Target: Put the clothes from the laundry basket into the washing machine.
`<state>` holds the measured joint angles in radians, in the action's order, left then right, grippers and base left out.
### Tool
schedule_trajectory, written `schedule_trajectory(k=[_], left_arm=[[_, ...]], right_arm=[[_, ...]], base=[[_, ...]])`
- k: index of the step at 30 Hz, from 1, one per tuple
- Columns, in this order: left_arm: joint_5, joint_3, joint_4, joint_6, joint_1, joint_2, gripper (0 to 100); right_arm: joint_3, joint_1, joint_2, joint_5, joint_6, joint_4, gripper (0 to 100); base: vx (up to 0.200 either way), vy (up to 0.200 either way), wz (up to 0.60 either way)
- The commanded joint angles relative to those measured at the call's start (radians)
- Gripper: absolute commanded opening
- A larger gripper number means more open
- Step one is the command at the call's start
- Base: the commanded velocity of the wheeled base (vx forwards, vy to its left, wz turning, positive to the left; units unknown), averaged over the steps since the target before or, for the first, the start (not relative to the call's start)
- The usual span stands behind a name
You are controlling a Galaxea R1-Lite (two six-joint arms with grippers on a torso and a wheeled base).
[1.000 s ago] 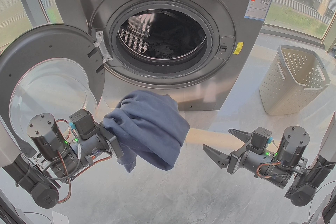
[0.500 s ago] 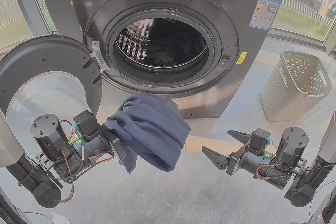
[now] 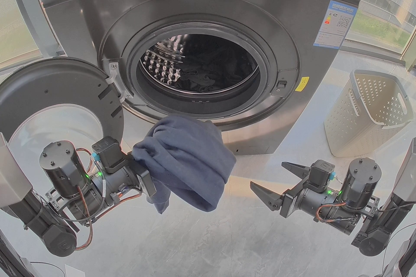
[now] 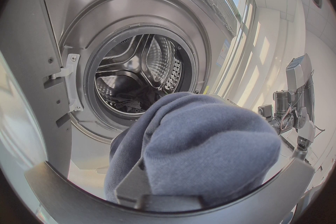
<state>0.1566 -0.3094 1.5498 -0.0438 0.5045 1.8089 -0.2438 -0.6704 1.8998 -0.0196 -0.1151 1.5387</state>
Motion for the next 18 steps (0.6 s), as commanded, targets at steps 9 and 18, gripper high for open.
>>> schedule_trajectory(k=[9, 18], left_arm=[[0.000, -0.001, 0.001, -0.001, 0.002, 0.006, 0], [0.000, -0.001, 0.003, 0.001, 0.002, 0.018, 0]], right_arm=[[0.031, -0.012, 0.002, 0.001, 0.000, 0.000, 100], [0.051, -0.035, 0.004, 0.004, 0.000, 0.000, 100]], base=[[0.156, 0.000, 0.00], [0.000, 0.000, 0.00]])
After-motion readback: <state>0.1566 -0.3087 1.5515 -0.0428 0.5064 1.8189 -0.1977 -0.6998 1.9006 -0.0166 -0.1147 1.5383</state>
